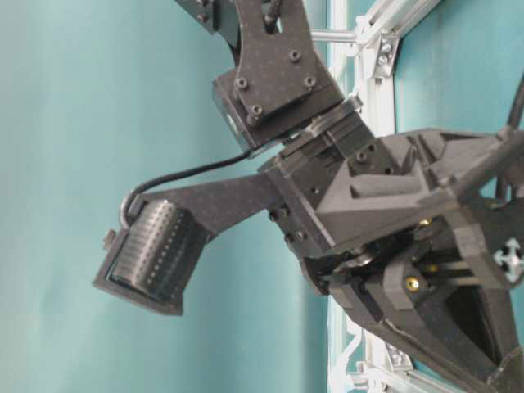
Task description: Insert the wire through the string loop located on the left side.
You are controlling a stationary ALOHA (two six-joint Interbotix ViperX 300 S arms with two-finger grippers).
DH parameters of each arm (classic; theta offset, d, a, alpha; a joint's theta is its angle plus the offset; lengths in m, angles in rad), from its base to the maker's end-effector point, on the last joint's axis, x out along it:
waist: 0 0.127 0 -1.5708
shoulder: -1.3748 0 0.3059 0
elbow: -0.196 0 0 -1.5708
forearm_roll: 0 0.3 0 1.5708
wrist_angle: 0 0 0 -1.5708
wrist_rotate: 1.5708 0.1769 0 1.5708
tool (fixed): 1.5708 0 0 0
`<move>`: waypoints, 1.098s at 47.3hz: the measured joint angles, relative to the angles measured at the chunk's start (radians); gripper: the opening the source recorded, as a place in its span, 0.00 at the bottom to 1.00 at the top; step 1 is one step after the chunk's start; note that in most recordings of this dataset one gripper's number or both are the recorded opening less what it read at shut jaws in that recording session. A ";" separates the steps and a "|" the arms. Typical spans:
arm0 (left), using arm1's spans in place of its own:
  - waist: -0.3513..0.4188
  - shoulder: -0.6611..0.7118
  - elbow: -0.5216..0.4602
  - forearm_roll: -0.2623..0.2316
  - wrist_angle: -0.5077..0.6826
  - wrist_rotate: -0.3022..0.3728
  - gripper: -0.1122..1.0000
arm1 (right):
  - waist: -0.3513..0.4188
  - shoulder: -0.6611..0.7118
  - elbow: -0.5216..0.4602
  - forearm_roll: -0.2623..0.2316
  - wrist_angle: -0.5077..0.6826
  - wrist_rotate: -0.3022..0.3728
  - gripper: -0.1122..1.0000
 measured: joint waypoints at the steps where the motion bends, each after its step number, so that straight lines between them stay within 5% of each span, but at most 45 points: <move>1: 0.000 0.000 0.000 0.000 -0.002 -0.002 0.28 | 0.000 0.000 0.000 0.000 0.000 0.000 0.17; 8: -0.002 0.000 0.000 0.000 -0.003 0.000 0.28 | 0.000 0.000 0.000 0.000 0.000 0.003 0.20; 19: 0.000 0.002 0.000 0.000 -0.008 0.000 0.28 | 0.000 0.000 -0.002 0.000 0.023 0.009 0.78; 24: 0.000 0.000 0.000 0.002 -0.008 0.000 0.28 | 0.000 0.000 0.000 0.000 0.029 0.009 0.94; 52: 0.000 -0.012 0.003 0.002 -0.002 -0.002 0.28 | 0.003 0.000 -0.002 0.000 0.032 0.009 0.95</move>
